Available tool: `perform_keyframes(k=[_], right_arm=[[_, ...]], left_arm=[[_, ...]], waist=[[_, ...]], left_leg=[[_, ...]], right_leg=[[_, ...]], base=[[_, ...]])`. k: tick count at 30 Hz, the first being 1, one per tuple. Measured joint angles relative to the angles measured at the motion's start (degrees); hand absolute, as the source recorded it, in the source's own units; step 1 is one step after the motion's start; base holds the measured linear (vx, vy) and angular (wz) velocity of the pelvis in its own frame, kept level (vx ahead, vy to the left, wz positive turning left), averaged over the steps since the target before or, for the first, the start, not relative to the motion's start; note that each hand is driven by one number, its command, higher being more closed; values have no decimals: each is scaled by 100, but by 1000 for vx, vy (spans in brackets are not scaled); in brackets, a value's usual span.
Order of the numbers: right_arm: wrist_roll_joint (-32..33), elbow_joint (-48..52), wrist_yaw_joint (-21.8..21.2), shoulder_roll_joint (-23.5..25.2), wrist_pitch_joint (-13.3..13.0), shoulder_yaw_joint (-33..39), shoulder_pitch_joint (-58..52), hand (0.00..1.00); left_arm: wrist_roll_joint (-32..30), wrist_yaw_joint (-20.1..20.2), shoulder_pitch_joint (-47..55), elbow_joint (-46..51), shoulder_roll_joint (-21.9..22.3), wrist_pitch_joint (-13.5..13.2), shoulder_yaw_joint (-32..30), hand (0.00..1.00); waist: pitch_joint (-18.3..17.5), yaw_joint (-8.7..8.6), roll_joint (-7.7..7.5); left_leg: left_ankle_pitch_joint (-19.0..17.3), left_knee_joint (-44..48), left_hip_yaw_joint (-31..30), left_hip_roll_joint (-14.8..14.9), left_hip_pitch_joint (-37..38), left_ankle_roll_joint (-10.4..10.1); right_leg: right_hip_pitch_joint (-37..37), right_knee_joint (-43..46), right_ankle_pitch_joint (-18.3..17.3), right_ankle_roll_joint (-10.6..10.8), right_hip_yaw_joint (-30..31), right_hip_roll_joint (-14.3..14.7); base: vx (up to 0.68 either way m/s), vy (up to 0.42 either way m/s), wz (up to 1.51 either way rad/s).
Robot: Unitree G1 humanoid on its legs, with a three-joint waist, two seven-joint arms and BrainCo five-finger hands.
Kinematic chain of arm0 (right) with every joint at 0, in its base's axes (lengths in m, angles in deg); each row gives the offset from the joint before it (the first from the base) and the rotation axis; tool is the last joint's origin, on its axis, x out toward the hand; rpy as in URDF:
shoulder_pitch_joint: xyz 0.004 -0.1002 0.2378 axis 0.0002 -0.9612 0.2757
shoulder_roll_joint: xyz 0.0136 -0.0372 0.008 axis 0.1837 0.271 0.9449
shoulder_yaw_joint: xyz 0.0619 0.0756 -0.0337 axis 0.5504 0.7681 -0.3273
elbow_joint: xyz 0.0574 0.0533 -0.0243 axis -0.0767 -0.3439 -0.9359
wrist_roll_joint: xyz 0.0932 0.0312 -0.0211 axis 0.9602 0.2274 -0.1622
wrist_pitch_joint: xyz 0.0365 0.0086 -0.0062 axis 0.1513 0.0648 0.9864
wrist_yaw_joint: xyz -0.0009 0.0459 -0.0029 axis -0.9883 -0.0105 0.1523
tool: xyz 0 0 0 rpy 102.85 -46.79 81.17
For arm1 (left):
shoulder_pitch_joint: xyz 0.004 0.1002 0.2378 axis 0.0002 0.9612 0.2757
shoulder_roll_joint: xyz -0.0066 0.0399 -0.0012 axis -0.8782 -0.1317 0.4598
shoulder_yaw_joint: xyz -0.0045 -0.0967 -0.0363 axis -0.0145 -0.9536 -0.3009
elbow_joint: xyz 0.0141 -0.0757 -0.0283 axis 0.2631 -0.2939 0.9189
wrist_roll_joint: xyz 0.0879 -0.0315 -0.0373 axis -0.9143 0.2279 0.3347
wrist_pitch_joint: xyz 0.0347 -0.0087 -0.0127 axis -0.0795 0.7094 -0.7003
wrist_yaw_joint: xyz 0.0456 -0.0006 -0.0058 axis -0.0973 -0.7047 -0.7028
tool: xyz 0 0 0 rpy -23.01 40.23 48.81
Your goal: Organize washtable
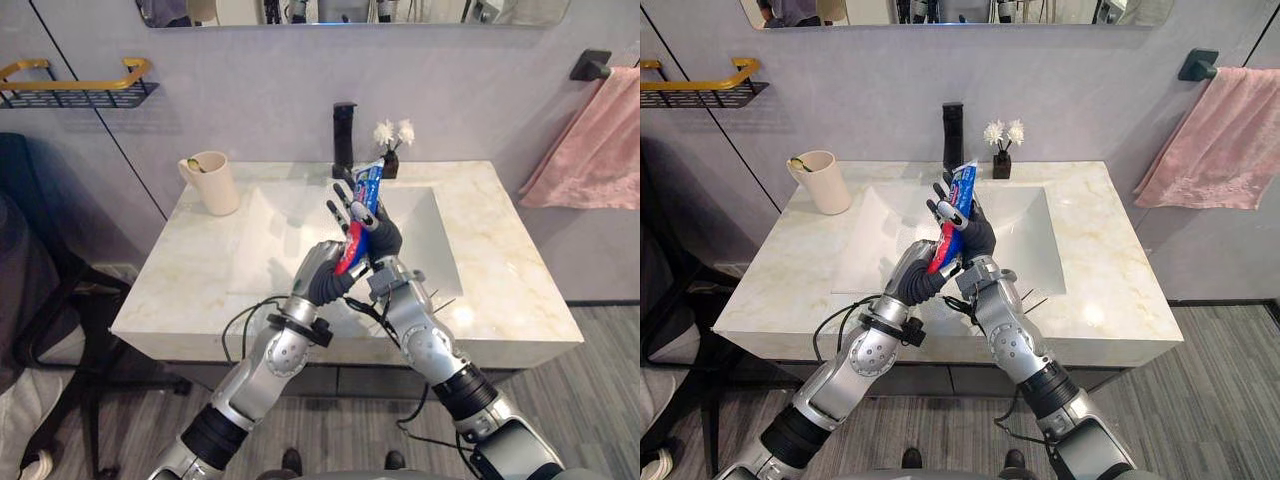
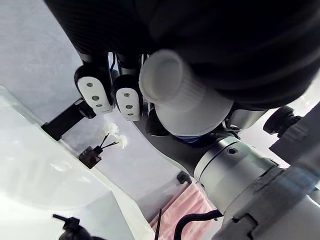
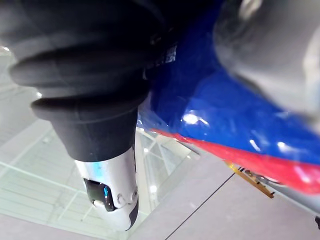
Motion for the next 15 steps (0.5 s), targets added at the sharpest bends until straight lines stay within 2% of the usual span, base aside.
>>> perform_keyframes(k=[7,11,15], right_arm=[[269,-1,-25,-284,146,-147,0,0],[409,-1,-122,-597,279,-265,-1,0],[454,-1,-209,-689,343,-271,-2,0]], left_arm=[[-22,139,2,-96,-262,-60,-1,100],[-237,192,0,-248,-673,-98,-5,100],[-278,266,-1,-252,-908,-111,-23,100]], waist=[[-39,-2,-48],[-88,-6,-113],[-90,-4,-115]], left_leg=[[2,12,-1,6,-5,1],[2,13,0,20,-11,0],[2,11,1,18,-7,0]], right_leg=[[6,-32,41,52,24,6],[9,-49,45,52,28,28],[0,-28,44,51,29,27]], base=[[0,0,0],[0,0,0],[-18,-2,0]])
